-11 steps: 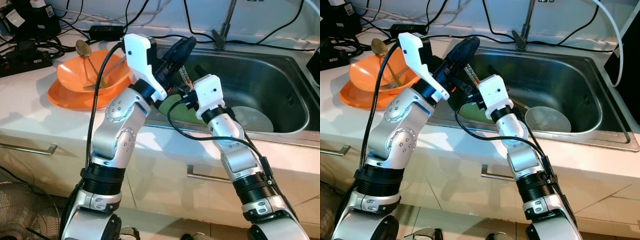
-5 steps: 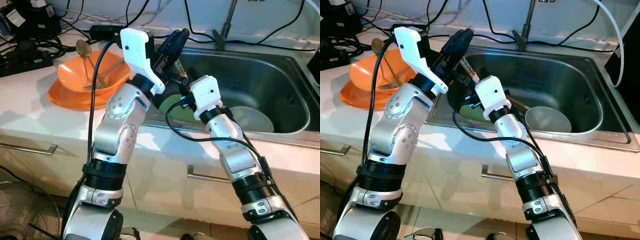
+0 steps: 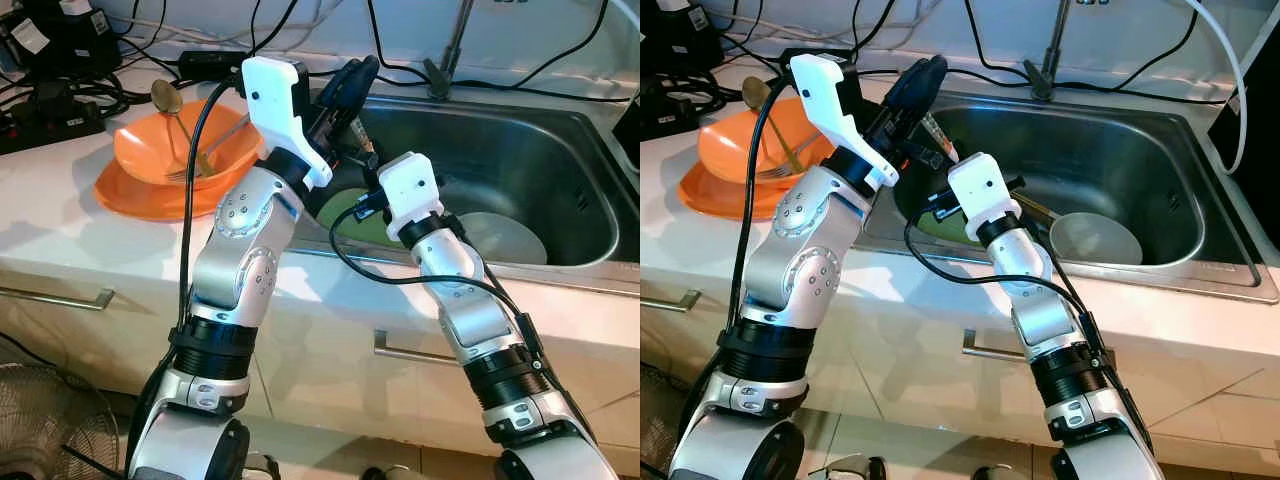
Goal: Kitchen organization
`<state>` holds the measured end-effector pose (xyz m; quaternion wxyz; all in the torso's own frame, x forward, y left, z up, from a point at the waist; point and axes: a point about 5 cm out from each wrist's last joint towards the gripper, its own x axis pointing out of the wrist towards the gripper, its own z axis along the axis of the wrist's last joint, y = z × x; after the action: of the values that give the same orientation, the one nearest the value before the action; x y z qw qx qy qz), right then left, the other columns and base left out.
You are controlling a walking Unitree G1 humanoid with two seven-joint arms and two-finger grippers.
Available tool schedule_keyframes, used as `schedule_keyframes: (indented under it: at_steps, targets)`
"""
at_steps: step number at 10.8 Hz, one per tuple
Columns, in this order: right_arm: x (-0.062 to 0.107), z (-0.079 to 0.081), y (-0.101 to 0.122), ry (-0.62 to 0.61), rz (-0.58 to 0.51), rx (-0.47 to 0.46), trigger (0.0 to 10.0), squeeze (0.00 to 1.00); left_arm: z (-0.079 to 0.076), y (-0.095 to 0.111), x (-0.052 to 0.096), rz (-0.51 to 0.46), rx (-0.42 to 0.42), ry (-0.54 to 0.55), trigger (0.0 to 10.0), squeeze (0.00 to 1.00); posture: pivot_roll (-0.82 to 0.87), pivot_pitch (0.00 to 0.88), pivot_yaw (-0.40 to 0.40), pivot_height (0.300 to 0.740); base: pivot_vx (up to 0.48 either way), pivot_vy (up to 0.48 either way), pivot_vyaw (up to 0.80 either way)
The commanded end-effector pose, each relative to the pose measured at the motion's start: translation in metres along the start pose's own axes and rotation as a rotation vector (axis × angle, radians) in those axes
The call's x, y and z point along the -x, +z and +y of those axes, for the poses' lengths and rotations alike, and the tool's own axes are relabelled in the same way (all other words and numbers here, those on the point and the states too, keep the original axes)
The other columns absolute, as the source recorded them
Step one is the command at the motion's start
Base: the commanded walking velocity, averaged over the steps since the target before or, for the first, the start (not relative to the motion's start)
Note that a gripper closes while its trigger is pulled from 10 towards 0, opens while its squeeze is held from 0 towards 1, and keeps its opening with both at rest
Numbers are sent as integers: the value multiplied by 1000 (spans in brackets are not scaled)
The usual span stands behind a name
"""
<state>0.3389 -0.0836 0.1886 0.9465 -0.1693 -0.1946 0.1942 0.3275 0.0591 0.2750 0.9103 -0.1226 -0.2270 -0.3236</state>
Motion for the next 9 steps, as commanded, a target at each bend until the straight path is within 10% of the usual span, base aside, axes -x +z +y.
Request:
schedule_keyframes:
  at_steps: [1, 2, 3, 9]
  targets:
    - [1, -12, 1, -50, -8, -1, 0, 0, 7, 0, 1, 3, -5, 35, 10000, 0, 1, 65, 14, 740, 0, 0, 0]
    - [1, -12, 1, -53, -8, -1, 0, 0, 8, 0, 1, 4, -2, 39, 10000, 0, 2, 67, 14, 740, 0, 0, 0]
    - [1, -13, 0, -60, -4, 2, 0, 0, 8, -1, 2, 6, 14, 39, 10000, 1000, 3, 68, 12, 740, 0, 0, 0]
    - [0, -21, -9, -117, 56, 19, 0, 0, 4, 1, 5, 1, 111, -14, 10000, 1000, 11, 67, 6, 740, 0, 0, 0]
